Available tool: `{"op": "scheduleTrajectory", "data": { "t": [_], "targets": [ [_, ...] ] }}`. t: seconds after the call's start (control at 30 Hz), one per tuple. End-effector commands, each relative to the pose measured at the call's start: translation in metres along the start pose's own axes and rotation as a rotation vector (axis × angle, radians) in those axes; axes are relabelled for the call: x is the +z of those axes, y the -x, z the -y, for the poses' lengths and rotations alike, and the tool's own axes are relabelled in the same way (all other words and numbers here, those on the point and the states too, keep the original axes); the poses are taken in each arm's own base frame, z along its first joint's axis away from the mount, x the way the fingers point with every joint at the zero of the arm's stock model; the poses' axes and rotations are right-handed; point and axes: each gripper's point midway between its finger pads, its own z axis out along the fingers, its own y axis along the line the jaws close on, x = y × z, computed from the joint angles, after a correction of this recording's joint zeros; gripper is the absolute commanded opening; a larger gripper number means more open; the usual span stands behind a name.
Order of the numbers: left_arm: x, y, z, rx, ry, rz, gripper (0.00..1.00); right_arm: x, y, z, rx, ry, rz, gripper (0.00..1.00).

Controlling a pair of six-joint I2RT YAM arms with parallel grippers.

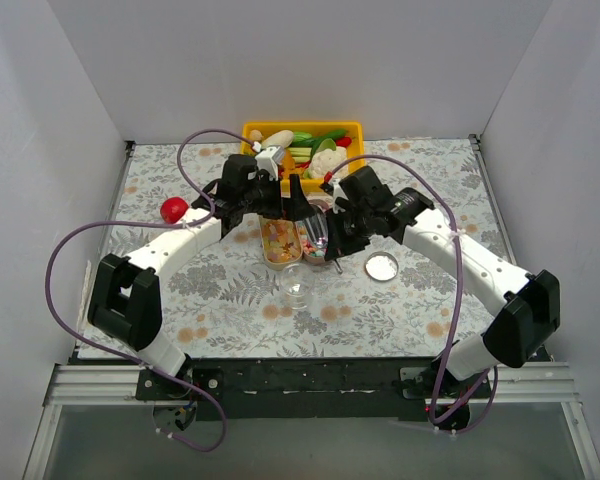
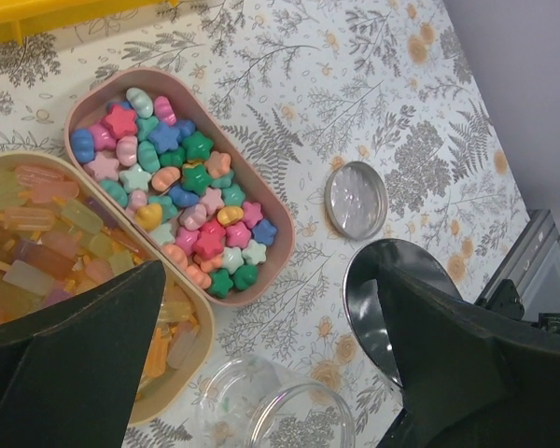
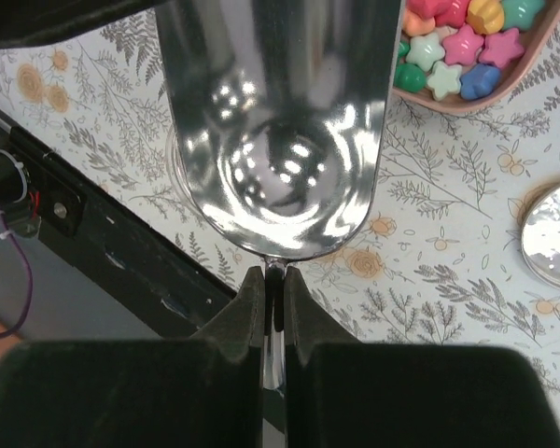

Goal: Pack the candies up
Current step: Pick up the spatula from the center of the board.

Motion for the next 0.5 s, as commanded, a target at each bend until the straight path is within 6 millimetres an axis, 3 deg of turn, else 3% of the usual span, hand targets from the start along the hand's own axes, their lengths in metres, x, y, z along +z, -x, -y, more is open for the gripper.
{"op": "scheduleTrajectory", "data": {
  "t": [0.0,0.23,0.47],
  "targets": [
    [-0.006,-0.007,-0.011,0.023,0.065,0.002,0.98,-0.03,0.03,-0.025,-0.053,0.058,0.089,0.01],
    [0.004,-0.006,-0.019,0.005,0.09,0.005,0.98,-0.034,0.023,-0.032,-0.017,0.083,0.026,0.01],
    [0.01,0.019,-0.019,0.025,0.112,0.054,0.98,-0.028,0.019,-0.029,0.041,0.057,-0.037,0.01]
  ]
}}
